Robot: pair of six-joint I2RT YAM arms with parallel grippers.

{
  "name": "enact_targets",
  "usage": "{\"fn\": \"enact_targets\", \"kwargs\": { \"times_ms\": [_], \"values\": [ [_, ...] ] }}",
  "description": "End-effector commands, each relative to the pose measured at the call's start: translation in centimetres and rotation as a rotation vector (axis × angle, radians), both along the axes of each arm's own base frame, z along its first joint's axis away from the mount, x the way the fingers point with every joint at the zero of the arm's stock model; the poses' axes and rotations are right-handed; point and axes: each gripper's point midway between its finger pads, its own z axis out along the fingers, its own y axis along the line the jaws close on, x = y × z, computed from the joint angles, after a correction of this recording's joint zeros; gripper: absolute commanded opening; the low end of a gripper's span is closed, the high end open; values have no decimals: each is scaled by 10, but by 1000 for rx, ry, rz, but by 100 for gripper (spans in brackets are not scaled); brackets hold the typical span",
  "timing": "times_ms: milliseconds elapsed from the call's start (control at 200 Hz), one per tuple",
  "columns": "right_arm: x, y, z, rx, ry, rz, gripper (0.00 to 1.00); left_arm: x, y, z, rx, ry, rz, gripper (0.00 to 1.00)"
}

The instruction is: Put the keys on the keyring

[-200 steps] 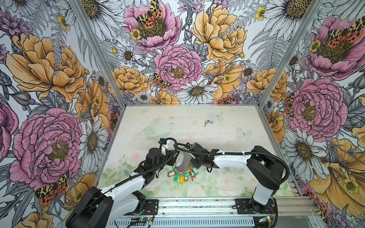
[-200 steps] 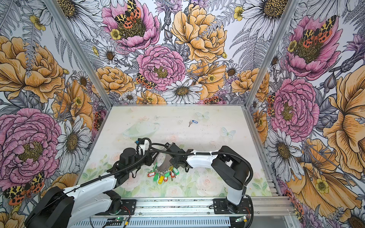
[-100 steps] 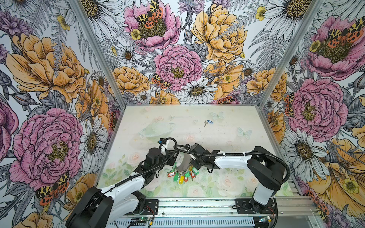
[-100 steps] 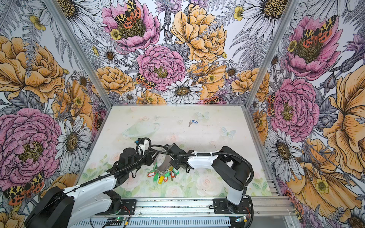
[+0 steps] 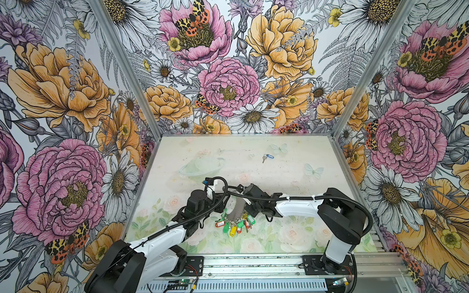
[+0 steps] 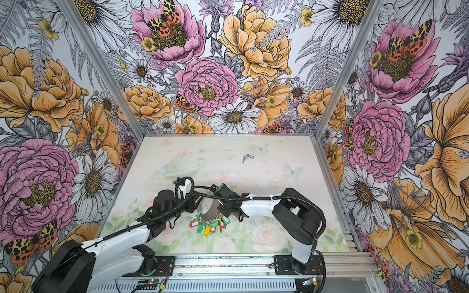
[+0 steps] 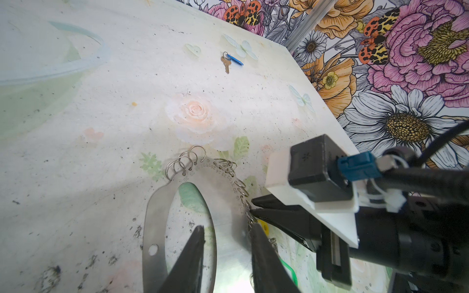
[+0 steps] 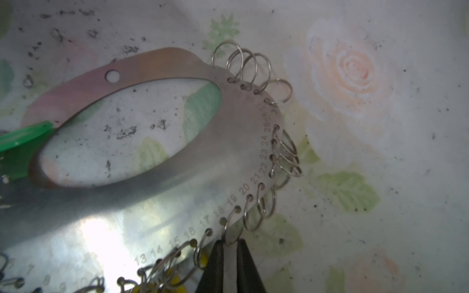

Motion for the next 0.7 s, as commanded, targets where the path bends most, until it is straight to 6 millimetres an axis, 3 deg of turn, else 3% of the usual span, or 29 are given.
{"fn": "enact_targets", "kwargs": {
  "times_ms": [0,365,565,691],
  "values": [
    [16,10,11,24,-60,-20,13,0,0,5,-21,-11,-8,33],
    [19,9,6,12,-68,-30,10,-1,0,3,-22,-8,-7,33],
    [22,6,2,-10,-77,-34,15,-1,0,3,-25,-9,-9,33],
    [23,5,1,-18,-83,-40,11,-1,0,3,-25,-10,-7,33]
  ]
}}
